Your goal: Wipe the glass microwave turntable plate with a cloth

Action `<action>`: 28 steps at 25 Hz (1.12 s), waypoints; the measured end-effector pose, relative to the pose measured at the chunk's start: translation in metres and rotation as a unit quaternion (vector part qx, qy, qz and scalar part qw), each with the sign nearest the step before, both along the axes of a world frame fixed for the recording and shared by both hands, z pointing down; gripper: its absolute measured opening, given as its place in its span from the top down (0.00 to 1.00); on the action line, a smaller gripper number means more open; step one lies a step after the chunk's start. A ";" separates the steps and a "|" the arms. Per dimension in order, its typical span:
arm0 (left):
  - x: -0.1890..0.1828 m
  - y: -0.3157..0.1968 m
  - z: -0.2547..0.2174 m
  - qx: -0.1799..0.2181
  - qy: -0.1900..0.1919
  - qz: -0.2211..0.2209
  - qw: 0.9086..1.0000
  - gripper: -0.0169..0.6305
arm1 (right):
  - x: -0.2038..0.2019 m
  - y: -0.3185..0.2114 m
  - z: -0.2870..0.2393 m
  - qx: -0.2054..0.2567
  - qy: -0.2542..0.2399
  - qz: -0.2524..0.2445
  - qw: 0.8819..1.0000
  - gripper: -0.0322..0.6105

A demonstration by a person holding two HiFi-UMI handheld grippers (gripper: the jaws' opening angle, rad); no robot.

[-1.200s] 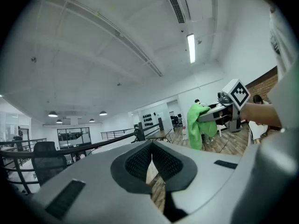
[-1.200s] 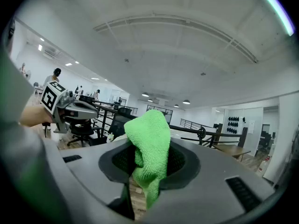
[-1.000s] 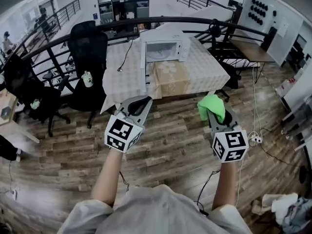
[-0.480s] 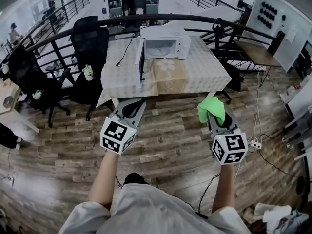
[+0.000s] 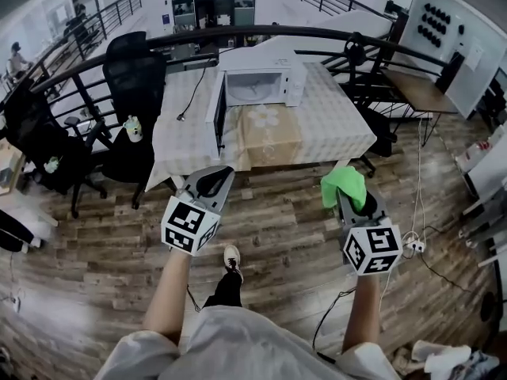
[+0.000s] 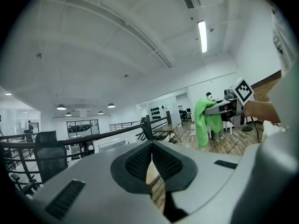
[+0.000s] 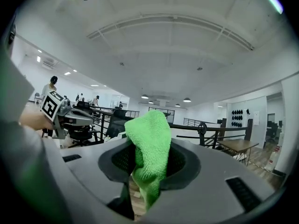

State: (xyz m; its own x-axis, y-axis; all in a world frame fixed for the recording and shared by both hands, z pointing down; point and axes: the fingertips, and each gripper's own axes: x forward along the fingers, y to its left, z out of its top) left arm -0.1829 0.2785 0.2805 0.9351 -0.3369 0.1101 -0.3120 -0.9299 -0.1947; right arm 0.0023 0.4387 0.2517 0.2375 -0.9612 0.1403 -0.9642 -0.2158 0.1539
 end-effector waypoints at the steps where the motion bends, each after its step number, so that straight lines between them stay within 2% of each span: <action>1: 0.008 -0.015 0.000 0.002 0.000 0.001 1.000 0.95 | 0.007 -0.013 -0.001 0.001 0.001 0.001 1.000 0.75; 6: 0.049 -0.112 -0.008 -0.004 0.007 0.003 1.000 0.95 | 0.047 -0.102 -0.009 -0.009 0.019 0.016 1.000 0.75; 14: 0.111 -0.265 -0.018 -0.014 0.012 0.012 1.000 0.95 | 0.107 -0.257 -0.027 0.000 0.004 0.025 1.000 0.75; 18: 0.134 -0.314 -0.011 -0.033 0.025 0.014 0.999 0.95 | 0.123 -0.314 -0.021 -0.011 0.004 0.021 1.000 0.75; 28: 0.165 -0.386 0.018 -0.052 0.002 -0.008 0.999 0.95 | 0.165 -0.395 0.011 -0.043 -0.004 0.012 0.999 0.75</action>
State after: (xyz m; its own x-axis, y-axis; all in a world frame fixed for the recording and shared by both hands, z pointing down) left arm -0.0181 -0.1078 0.2982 0.9301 -0.3392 0.1411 -0.3282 -0.9398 -0.0957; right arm 0.1677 0.0440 0.2628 0.2597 -0.9394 0.2238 -0.9601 -0.2261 0.1648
